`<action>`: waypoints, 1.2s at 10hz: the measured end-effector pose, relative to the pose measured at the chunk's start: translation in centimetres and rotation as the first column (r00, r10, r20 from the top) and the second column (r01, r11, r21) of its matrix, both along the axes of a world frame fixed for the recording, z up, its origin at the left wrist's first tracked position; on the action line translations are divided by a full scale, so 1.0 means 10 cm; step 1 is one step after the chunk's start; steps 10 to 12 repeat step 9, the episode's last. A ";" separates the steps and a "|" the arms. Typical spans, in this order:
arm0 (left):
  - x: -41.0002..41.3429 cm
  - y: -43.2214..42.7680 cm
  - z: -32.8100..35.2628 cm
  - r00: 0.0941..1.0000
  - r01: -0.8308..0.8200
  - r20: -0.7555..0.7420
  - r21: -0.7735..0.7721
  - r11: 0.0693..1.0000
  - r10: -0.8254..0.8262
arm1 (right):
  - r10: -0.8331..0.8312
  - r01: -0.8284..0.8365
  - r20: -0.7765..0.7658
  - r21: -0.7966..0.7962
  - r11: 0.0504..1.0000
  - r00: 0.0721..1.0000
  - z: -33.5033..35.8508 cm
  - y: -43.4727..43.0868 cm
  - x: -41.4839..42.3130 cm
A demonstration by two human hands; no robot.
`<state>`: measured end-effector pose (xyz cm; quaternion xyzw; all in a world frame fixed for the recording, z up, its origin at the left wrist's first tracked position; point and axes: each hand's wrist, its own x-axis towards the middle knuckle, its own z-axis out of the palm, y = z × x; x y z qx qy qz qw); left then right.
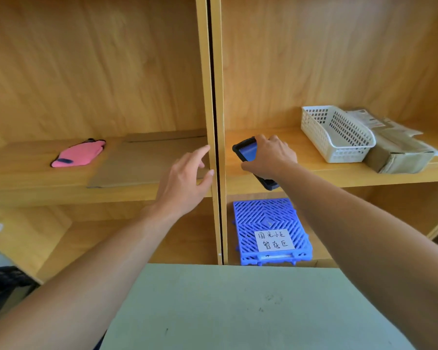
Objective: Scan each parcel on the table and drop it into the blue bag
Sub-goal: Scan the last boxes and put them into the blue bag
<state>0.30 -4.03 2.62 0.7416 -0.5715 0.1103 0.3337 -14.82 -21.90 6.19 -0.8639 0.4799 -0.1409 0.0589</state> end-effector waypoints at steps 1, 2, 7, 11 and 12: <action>0.07 -0.09 -0.01 0.998 -0.001 -0.064 -0.016 1.000 0.000 | -0.041 0.042 -0.065 0.024 0.999 0.997 -0.05 -0.12 0.21; 0.09 -0.15 -0.03 0.993 0.004 -0.119 -0.033 0.999 -0.008 | -0.068 0.070 -0.150 0.009 0.997 0.986 -0.16 -0.22 0.36; 0.07 -0.14 -0.09 0.978 -0.025 -0.207 -0.094 0.995 0.005 | -0.198 0.188 -0.129 -0.082 0.979 0.972 -0.35 -0.45 0.91; 0.05 -0.11 -0.08 0.969 -0.035 -0.246 -0.120 0.992 0.004 | -0.190 0.179 -0.149 -0.086 0.980 0.970 -0.42 -0.43 0.87; 0.05 -0.11 -0.08 0.969 -0.035 -0.246 -0.120 0.992 0.004 | -0.190 0.179 -0.149 -0.086 0.980 0.970 -0.42 -0.43 0.87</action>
